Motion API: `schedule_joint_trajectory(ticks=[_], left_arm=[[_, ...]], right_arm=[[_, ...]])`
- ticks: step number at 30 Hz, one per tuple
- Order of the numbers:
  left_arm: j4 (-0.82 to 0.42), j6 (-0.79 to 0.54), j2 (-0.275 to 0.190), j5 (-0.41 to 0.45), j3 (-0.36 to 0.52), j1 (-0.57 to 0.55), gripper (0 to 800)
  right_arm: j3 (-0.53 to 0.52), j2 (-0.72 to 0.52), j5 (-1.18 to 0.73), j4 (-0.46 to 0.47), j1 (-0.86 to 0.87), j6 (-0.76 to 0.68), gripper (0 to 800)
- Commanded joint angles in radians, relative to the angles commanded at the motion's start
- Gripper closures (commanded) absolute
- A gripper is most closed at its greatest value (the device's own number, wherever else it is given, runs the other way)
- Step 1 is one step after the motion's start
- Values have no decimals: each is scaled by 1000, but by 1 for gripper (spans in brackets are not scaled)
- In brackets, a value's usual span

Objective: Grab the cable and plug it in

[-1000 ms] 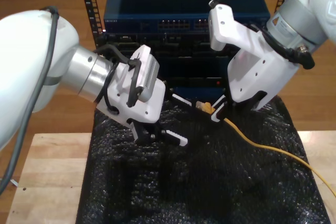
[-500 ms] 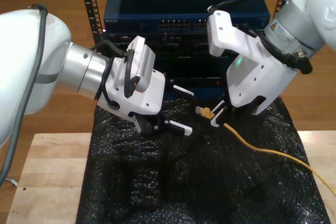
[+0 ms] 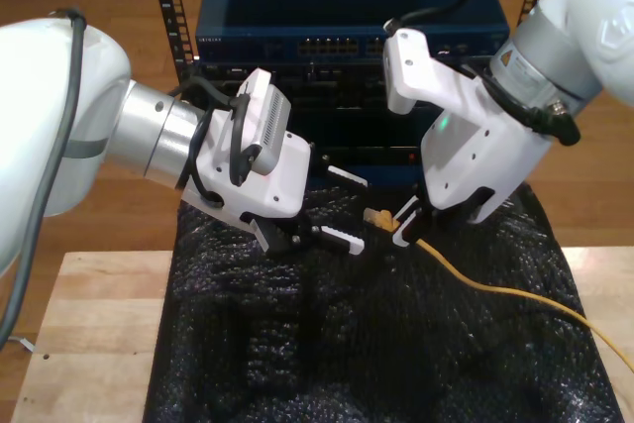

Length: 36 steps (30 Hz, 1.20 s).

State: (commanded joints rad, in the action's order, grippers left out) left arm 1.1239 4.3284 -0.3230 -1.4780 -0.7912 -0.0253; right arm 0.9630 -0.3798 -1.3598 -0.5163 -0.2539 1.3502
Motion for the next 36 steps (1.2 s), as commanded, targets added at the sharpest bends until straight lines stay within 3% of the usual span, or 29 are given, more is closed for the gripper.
schedule_joint_trajectory(ticks=[10, 18, 30, 36], left_arm=[[2, 0, 0, -15, 0, 0, 184], [0, -2, 0, -15, 5, 0, 254], [2, -2, 0, -35, 6, 3, 436], [2, 0, 0, -35, 6, 3, 482]], right_arm=[[-2, 17, 2, 0, -15, 0, 780], [-2, 17, 11, 0, -15, 0, 780], [-3, 14, 14, 0, -15, 0, 780], [-5, 12, 18, 0, -15, 0, 780]])
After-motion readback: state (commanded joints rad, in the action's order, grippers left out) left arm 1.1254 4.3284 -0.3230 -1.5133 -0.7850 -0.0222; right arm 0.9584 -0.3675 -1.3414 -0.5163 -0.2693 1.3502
